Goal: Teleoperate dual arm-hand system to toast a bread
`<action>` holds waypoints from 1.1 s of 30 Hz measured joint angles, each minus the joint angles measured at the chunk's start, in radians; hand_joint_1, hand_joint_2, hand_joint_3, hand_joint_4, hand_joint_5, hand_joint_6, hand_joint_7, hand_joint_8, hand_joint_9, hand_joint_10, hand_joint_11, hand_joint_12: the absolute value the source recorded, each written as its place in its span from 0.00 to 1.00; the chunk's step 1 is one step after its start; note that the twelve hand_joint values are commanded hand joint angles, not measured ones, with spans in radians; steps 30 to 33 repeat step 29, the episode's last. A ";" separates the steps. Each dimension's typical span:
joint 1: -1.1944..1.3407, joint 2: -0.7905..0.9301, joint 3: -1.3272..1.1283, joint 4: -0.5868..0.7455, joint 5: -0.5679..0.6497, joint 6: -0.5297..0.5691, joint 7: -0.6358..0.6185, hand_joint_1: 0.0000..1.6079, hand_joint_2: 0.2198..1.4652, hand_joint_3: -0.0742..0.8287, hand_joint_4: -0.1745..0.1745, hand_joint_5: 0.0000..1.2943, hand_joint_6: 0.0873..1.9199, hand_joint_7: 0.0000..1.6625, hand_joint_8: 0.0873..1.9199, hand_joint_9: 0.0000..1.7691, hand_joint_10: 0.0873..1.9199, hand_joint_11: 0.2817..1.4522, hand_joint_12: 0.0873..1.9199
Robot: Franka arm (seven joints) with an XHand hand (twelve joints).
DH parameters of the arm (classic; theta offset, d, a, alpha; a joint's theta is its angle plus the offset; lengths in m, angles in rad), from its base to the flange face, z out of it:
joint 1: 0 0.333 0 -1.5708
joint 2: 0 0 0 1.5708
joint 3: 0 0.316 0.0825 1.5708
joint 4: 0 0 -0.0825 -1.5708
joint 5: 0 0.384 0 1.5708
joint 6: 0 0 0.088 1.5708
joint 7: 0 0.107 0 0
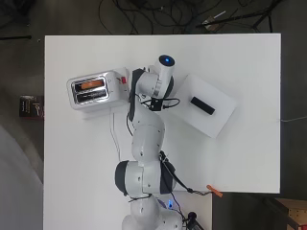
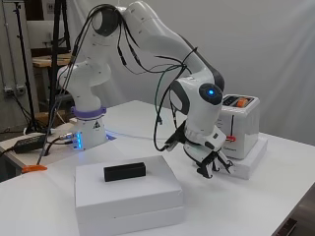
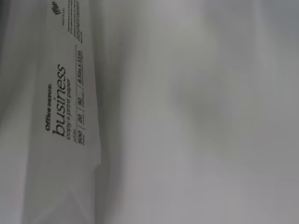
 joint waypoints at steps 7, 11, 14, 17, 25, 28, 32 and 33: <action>-0.010 -0.026 0.006 0.020 -0.031 0.030 -0.123 0.11 0.78 0.09 0.23 0.28 0.00 0.46 0.90 0.53 0.91 0.28 0.83; -0.011 -0.156 0.018 -0.017 -0.070 0.036 -0.100 0.09 0.78 0.08 0.23 0.31 0.00 0.45 0.91 0.54 0.93 0.33 0.89; -0.011 -0.279 0.034 -0.040 -0.124 0.043 -0.066 0.02 0.77 0.08 0.28 0.28 0.00 0.46 0.29 0.49 0.34 0.31 0.28; -0.012 -0.434 0.070 -0.105 -0.202 0.070 -0.002 0.00 0.77 0.08 0.38 0.40 0.00 0.56 0.02 0.51 0.33 0.39 0.18; -0.016 -0.764 0.164 -0.331 -0.395 0.106 0.211 0.00 0.70 0.08 0.51 0.33 0.00 0.21 0.00 0.21 0.06 0.13 0.05; -0.016 -0.785 0.166 -0.341 -0.383 0.105 0.215 0.00 0.70 0.08 0.50 0.26 0.00 0.15 0.00 0.17 0.00 0.11 0.00; -0.015 -0.788 0.168 -0.341 -0.366 0.103 0.210 0.00 0.70 0.08 0.50 0.26 0.00 0.14 0.00 0.17 0.00 0.11 0.00; -0.015 -0.788 0.168 -0.341 -0.366 0.103 0.210 0.00 0.70 0.08 0.50 0.26 0.00 0.14 0.00 0.17 0.00 0.11 0.00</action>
